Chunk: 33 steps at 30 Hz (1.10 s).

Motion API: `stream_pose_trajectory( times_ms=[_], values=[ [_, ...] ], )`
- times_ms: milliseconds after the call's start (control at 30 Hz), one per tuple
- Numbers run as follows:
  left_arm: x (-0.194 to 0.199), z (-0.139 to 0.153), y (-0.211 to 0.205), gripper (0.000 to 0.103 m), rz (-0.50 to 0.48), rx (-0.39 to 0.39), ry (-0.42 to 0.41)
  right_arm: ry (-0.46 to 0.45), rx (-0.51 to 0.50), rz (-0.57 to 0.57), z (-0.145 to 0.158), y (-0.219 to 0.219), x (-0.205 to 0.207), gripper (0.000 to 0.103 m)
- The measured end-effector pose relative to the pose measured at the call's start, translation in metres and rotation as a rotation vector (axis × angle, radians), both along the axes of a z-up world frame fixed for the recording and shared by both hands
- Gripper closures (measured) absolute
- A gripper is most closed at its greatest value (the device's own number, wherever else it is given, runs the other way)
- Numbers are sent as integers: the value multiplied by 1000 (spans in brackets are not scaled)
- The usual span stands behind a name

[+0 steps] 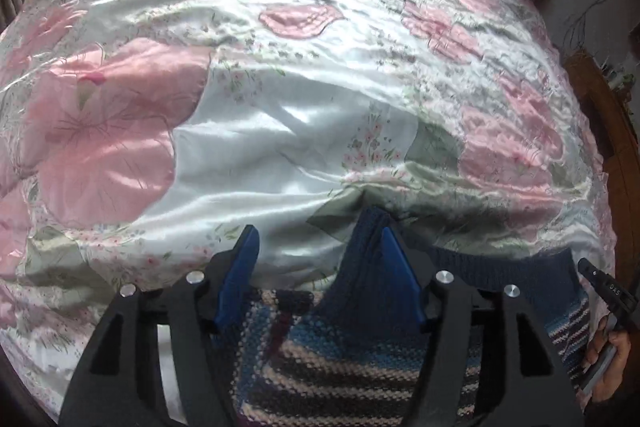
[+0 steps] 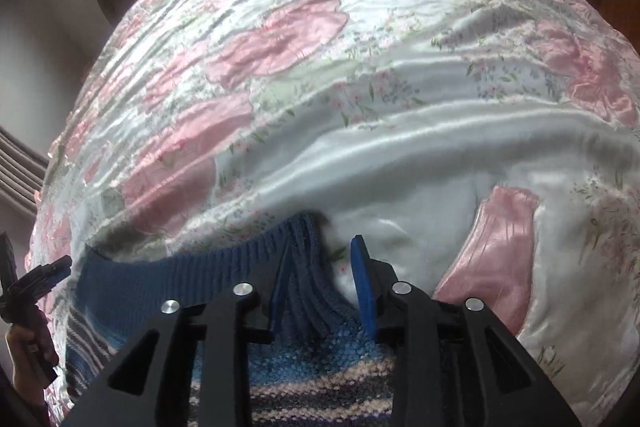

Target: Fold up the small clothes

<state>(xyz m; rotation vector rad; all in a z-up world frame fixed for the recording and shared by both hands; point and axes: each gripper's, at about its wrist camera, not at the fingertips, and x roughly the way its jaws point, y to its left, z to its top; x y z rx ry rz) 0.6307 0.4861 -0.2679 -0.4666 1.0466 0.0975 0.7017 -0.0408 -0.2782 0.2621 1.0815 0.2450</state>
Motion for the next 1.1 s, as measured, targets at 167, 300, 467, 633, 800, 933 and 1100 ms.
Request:
stream_pose_trajectory(
  times_ms=[167,300,467,633,800,933,1100],
  values=[
    [-4,-6,-38,53,-187,-232,-14,95,114,54,-14,10,-7,74],
    [2,-50,-42,76,-158,-165,117,160,111,-9,-37,-5,-6,95],
    [-17,-13,-40,50,-174,-200,24,129,172,8,-4,-26,-30,76],
    [-89,19,-49,42,-303,-274,-53,114,262,53,9,-57,-93,76],
    [-120,-32,-37,52,-228,-186,72,158,232,-1,-25,-80,-113,102],
    [-133,-26,-21,50,-184,-230,45,137,310,-39,-5,-94,-125,81],
    [-181,2,-33,38,-310,-320,-5,100,396,43,20,-101,-181,81]
  ],
)
